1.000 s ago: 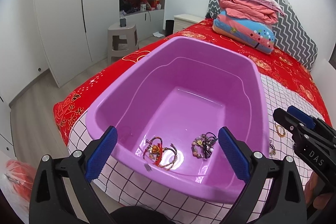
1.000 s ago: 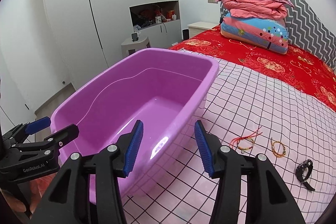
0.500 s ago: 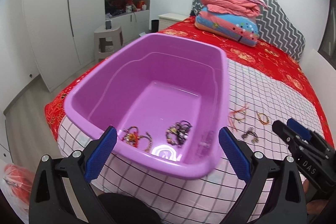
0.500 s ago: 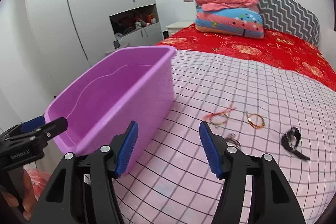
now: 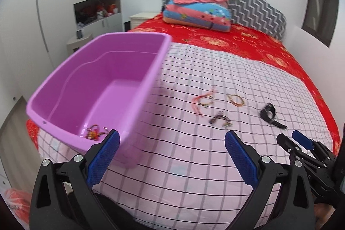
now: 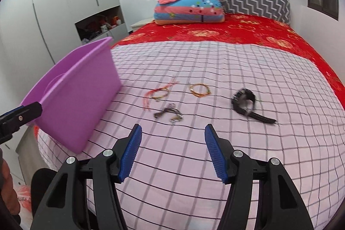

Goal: Organize jewelry
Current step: 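Move both open grippers back over the remaining jewelry on the bed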

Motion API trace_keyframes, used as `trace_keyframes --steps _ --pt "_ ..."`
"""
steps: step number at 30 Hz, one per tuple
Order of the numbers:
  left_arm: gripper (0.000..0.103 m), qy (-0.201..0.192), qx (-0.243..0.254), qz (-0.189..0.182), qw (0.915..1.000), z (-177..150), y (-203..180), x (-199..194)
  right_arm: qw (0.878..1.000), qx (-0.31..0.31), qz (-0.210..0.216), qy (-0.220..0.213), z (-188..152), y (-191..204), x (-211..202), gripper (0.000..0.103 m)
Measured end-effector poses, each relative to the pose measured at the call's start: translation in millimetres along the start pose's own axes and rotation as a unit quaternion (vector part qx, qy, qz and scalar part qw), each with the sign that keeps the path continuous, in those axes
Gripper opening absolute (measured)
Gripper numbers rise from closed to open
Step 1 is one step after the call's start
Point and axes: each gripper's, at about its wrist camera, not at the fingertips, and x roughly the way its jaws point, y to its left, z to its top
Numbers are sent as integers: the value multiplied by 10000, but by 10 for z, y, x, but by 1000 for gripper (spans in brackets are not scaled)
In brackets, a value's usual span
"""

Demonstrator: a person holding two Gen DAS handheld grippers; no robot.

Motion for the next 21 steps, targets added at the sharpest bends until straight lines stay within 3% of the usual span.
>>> trace_keyframes --steps 10,21 --pt "97 435 240 -339 9982 -160 -608 482 9988 218 -425 86 -198 -646 89 63" --pt "97 871 209 -171 9958 -188 -922 1309 9965 251 -740 308 -163 -1173 666 69"
